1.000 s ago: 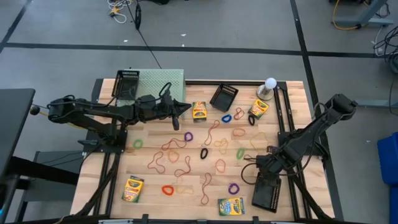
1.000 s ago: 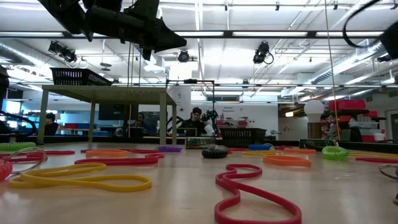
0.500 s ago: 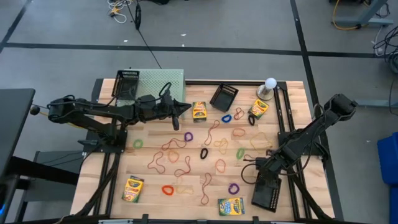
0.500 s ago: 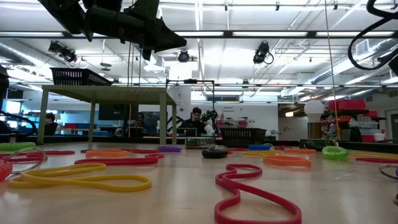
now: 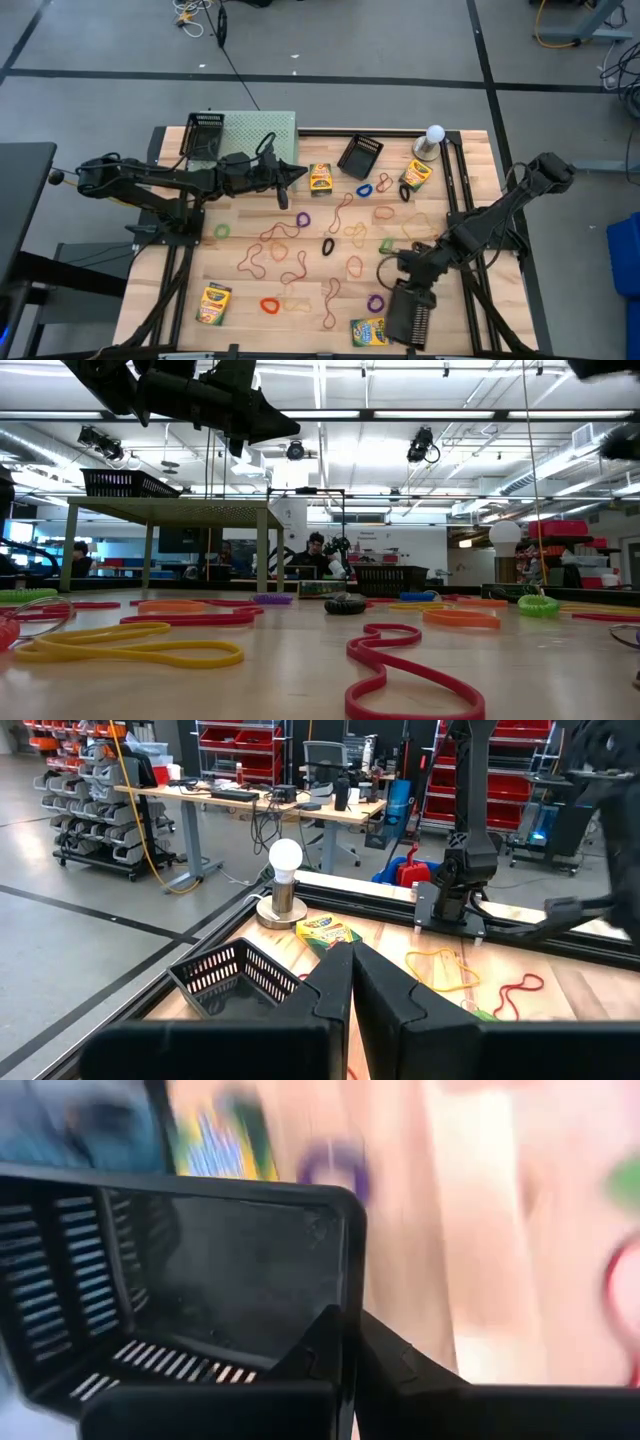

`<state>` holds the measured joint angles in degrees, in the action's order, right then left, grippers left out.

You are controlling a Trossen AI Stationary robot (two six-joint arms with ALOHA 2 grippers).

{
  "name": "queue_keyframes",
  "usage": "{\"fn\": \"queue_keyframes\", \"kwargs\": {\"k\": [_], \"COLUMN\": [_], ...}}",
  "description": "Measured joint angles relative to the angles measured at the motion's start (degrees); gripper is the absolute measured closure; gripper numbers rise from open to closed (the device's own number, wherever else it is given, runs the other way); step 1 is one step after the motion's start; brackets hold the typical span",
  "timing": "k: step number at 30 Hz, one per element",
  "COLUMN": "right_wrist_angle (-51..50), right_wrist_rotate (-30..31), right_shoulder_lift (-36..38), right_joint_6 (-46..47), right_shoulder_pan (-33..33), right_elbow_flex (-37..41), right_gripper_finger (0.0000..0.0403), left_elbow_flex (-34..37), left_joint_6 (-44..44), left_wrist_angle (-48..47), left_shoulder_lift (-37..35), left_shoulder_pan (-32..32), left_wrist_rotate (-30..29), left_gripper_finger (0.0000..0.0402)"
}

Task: Pick & Place Office Desk Supplies
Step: Put the black bin on the shelf

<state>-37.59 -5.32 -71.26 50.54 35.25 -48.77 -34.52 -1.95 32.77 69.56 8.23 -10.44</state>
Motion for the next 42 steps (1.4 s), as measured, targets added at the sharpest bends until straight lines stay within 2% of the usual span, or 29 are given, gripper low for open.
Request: {"fn": "queue_keyframes", "kwargs": {"k": [4, 8, 14, 18, 25, 32, 37, 42], "right_wrist_angle": [1.6, 5.9, 14.1, 21.7, 26.0, 31.6, 31.7, 30.5], "right_wrist_rotate": [4.1, 6.4, 2.8, 2.3, 2.4, 2.9, 3.6, 6.5], "right_shoulder_lift": [-1.3, -6.8, -18.5, -25.0, -32.0, -34.9, -35.4, -33.9], "right_joint_6": [-2.7, -6.6, -15.5, -19.5, -24.2, -27.4, -30.2, -32.4], "right_shoulder_pan": [-6.2, -14.3, -26.6, -31.4, -34.3, -34.8, -34.8, -34.8], "right_elbow_flex": [-5.0, -8.1, -11.7, -12.9, -14.7, -14.7, -14.7, -14.7], "right_gripper_finger": [0.0391, 0.0395, 0.0389, 0.0393, 0.039, 0.038, 0.0349, 0.0294], "left_elbow_flex": [0.0, 0.0, 0.0, 0.0, 0.0, 0.0, 0.0, 0.0], "left_joint_6": [0.0, 0.0, 0.0, 0.0, 0.0, 0.0, 0.0, 0.0], "left_wrist_angle": [0.0, 0.0, 0.0, 0.0, 0.0, 0.0, 0.0, 0.0], "left_shoulder_lift": [0.0, 0.0, 0.0, 0.0, 0.0, 0.0, 0.0, 0.0], "left_shoulder_pan": [0.0, 0.0, 0.0, 0.0, 0.0, 0.0, 0.0, 0.0], "left_wrist_rotate": [0.0, 0.0, 0.0, 0.0, 0.0, 0.0, 0.0, 0.0], "left_gripper_finger": [0.038, 0.038, 0.038, 0.038, 0.038, 0.038, 0.038, 0.038]}}
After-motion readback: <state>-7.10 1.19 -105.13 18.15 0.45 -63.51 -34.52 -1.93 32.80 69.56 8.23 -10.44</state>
